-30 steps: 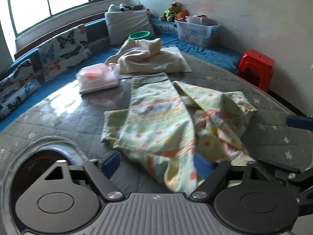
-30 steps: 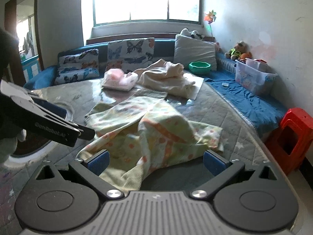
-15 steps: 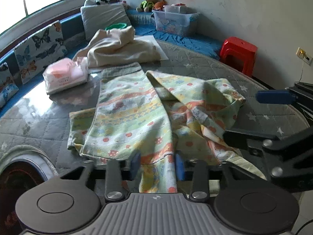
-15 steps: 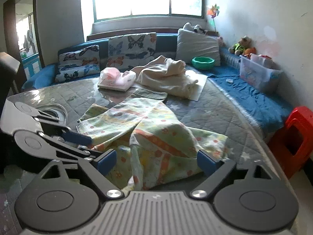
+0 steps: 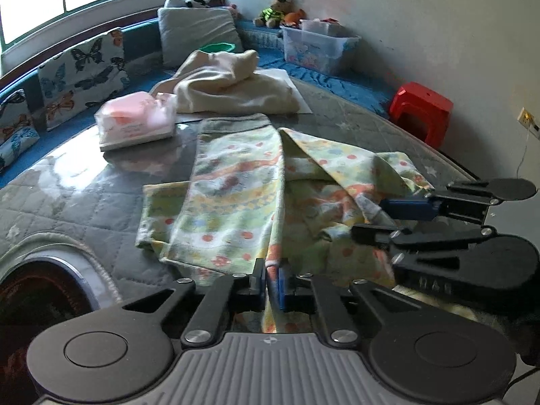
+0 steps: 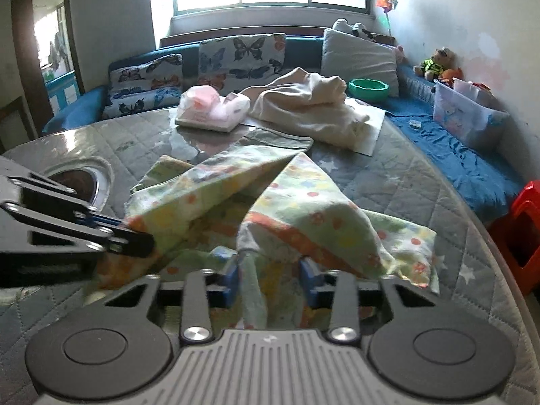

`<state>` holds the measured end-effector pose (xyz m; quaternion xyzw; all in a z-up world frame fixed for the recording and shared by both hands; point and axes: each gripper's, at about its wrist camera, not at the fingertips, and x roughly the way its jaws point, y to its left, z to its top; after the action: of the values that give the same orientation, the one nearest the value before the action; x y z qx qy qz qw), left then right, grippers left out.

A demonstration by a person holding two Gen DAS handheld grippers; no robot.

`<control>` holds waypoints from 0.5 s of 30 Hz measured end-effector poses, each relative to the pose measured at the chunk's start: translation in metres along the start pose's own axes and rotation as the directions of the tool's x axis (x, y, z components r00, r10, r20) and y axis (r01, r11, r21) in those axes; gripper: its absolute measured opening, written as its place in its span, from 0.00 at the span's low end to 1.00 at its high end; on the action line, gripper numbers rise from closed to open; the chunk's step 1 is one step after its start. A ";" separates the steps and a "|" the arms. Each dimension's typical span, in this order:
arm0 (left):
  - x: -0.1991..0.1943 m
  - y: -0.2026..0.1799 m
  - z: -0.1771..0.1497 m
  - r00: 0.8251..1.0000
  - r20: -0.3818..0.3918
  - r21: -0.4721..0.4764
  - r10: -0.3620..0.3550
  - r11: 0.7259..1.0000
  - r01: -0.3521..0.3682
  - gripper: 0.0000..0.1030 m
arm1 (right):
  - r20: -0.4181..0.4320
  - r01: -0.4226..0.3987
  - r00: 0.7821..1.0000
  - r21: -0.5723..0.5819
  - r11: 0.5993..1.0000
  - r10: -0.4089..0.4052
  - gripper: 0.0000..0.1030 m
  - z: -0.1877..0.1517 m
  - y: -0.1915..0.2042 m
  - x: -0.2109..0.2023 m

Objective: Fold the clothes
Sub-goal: 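Grasp the shirt edge with the left gripper while the right gripper grasps another edge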

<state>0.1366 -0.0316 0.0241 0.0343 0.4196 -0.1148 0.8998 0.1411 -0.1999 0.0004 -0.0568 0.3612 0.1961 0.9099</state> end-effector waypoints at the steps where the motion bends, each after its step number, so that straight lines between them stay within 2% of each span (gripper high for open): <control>1: -0.002 0.002 -0.001 1.000 0.004 -0.006 0.006 1.000 -0.006 0.07 | 0.005 0.007 1.000 0.010 1.000 -0.007 0.19 -0.001 -0.003 -0.001; 4: -0.011 0.009 -0.004 1.000 0.020 -0.023 0.024 0.999 -0.023 0.07 | 0.030 0.019 0.999 0.040 0.999 -0.020 0.09 -0.004 -0.011 -0.008; 15: -0.053 0.031 -0.030 0.995 0.058 -0.091 0.081 0.993 -0.075 0.07 | 0.136 0.059 0.988 0.087 0.994 -0.071 0.05 -0.024 -0.028 -0.065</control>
<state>0.0884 0.0127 0.0442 0.0072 0.3947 -0.0619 0.9167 0.0941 -0.2522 0.0263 -0.0167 0.3026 0.1547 0.9403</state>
